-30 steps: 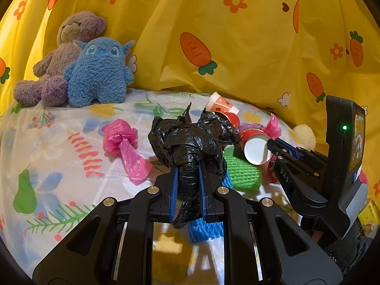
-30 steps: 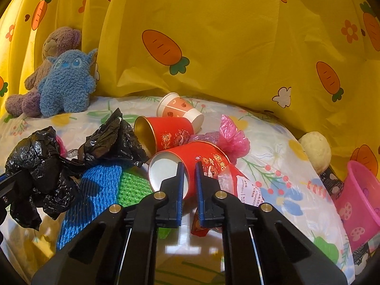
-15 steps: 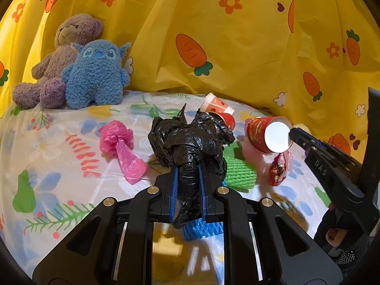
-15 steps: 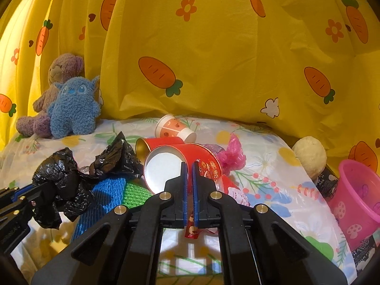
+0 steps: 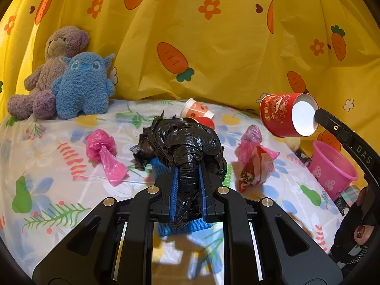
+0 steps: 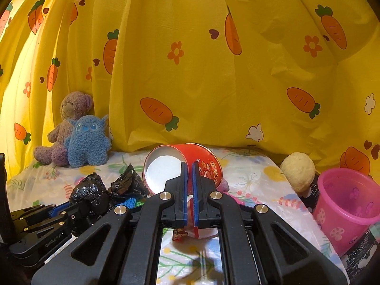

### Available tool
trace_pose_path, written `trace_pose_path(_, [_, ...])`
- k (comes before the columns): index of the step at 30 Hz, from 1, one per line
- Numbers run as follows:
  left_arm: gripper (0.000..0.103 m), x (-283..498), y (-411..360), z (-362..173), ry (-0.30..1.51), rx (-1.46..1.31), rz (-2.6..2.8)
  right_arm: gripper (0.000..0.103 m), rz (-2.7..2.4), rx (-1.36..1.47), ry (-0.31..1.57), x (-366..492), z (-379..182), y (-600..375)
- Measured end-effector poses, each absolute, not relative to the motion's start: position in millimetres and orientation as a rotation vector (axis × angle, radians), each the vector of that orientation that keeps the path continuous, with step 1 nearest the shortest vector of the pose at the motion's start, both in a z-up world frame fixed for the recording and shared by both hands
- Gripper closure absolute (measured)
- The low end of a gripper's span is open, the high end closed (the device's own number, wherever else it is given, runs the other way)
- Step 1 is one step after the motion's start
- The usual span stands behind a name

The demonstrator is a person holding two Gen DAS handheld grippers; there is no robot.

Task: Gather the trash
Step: 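Carry the black bag and red cup over the pink bucket and release both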

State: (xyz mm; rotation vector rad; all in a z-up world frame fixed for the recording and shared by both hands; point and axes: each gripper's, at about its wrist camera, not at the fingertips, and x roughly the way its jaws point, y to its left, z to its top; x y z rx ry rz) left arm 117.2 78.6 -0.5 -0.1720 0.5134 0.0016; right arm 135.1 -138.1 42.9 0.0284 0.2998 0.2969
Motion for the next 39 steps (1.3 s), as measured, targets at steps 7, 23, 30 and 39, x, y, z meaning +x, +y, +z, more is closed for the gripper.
trace_pose_path(7, [0.088,117,48,11,0.491,-0.142,-0.078,0.099,0.257,0.046,0.277,121,46,-165])
trace_pose_path(23, [0.088,140,-102,58,0.425,-0.026,-0.383,0.099,-0.012,0.114,0.21,94,55,-292])
trace_pose_path(30, [0.088,167,-187,58,0.418,0.01,-0.536,0.099,-0.156,0.15,0.213,93,48,-356])
trace_pose_path(39, [0.088,207,-254,40,0.439,0.018,-0.639,0.099,-0.245,0.179,0.243,107,33,-399])
